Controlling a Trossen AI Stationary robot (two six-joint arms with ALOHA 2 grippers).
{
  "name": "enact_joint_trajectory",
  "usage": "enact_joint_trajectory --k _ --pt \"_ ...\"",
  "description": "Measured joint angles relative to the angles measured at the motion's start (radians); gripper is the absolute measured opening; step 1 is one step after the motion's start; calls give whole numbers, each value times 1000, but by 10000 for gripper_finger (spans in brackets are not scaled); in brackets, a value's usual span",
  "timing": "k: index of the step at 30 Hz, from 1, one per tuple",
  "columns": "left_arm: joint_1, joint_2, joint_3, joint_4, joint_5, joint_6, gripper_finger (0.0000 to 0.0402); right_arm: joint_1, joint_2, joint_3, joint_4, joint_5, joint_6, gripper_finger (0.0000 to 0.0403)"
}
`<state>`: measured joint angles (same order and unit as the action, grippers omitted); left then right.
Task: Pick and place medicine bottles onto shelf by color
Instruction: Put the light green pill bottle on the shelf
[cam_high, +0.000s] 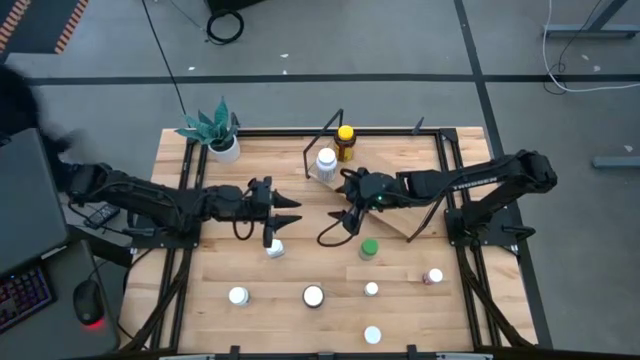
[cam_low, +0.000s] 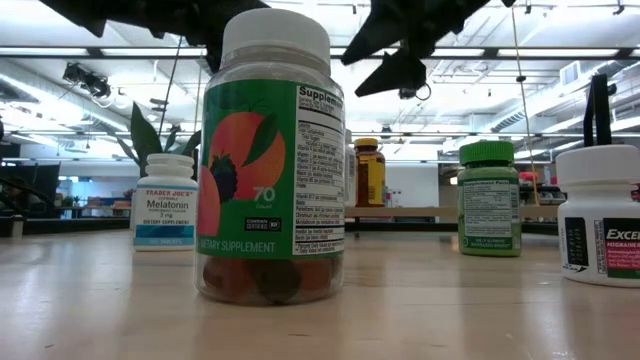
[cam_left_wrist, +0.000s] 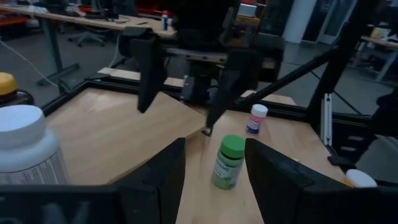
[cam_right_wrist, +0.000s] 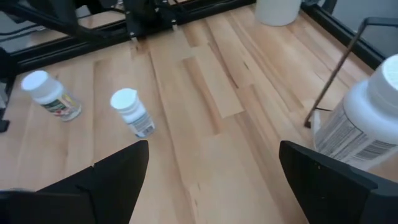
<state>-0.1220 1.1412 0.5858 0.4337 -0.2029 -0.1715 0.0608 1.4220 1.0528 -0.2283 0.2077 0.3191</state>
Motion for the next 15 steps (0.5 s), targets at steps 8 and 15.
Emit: enact_joint_trajectory --k 8,15 --pt "-50 6 0 -1 -70 -26 172 19 0 103 -129 -2 -17 368" --pt "-105 43 0 10 -208 -55 172 21 0 123 -151 -19 -93 368"
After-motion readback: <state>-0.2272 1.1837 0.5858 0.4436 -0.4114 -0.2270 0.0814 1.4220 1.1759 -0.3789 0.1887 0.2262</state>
